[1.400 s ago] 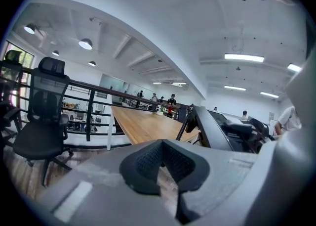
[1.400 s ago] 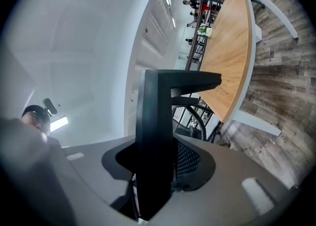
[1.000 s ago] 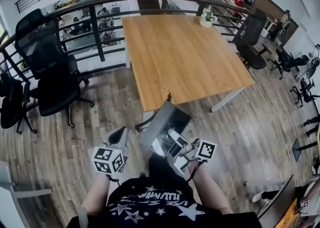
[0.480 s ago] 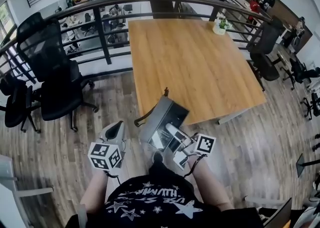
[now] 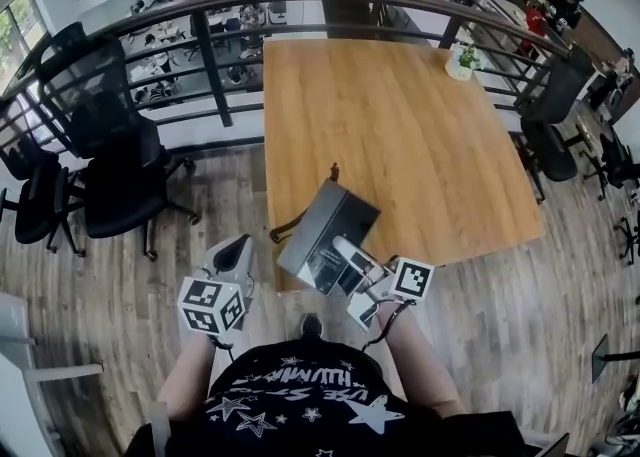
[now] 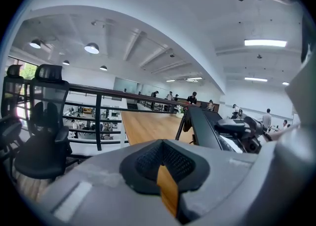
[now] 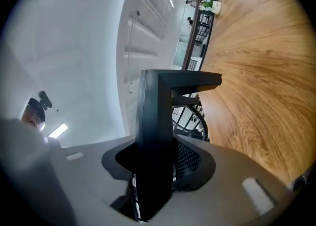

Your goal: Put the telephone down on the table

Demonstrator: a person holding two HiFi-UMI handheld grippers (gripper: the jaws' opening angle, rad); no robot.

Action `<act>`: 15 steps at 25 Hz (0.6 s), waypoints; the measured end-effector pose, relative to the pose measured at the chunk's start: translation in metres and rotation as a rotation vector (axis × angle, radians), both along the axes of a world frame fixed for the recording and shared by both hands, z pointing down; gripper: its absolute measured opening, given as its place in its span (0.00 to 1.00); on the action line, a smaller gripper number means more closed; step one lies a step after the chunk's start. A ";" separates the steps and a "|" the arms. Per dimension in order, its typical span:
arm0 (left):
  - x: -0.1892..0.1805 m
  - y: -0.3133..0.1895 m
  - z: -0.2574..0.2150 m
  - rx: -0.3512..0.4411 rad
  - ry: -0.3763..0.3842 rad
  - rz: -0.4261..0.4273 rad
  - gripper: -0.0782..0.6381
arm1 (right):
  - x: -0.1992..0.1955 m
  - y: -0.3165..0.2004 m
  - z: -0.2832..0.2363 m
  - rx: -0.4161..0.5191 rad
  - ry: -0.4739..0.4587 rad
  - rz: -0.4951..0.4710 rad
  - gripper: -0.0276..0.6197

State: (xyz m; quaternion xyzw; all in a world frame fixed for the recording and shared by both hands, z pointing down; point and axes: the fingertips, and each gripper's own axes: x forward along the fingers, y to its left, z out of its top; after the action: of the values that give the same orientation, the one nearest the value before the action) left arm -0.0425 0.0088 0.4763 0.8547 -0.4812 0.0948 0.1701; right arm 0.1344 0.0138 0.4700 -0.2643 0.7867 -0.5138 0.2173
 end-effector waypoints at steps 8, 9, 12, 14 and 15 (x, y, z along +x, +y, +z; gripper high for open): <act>0.007 -0.037 0.001 0.005 -0.017 -0.076 0.11 | 0.014 -0.051 0.011 -0.016 0.015 -0.056 0.29; 0.008 -0.039 0.001 0.004 -0.022 -0.080 0.11 | 0.016 -0.056 0.012 -0.022 0.018 -0.055 0.29; 0.007 -0.046 -0.002 -0.004 -0.035 -0.090 0.11 | 0.019 -0.069 0.012 -0.037 0.011 -0.058 0.29; 0.002 -0.056 -0.004 -0.011 -0.037 -0.098 0.11 | 0.016 -0.080 0.009 -0.040 -0.001 -0.061 0.29; -0.001 -0.061 -0.004 -0.016 -0.036 -0.099 0.11 | 0.012 -0.086 0.008 -0.043 -0.002 -0.062 0.29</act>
State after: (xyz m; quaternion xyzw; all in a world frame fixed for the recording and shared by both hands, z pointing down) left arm -0.0438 -0.0526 0.4720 0.8265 -0.5253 0.1055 0.1728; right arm 0.1463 -0.0725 0.4777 -0.2440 0.7829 -0.5375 0.1964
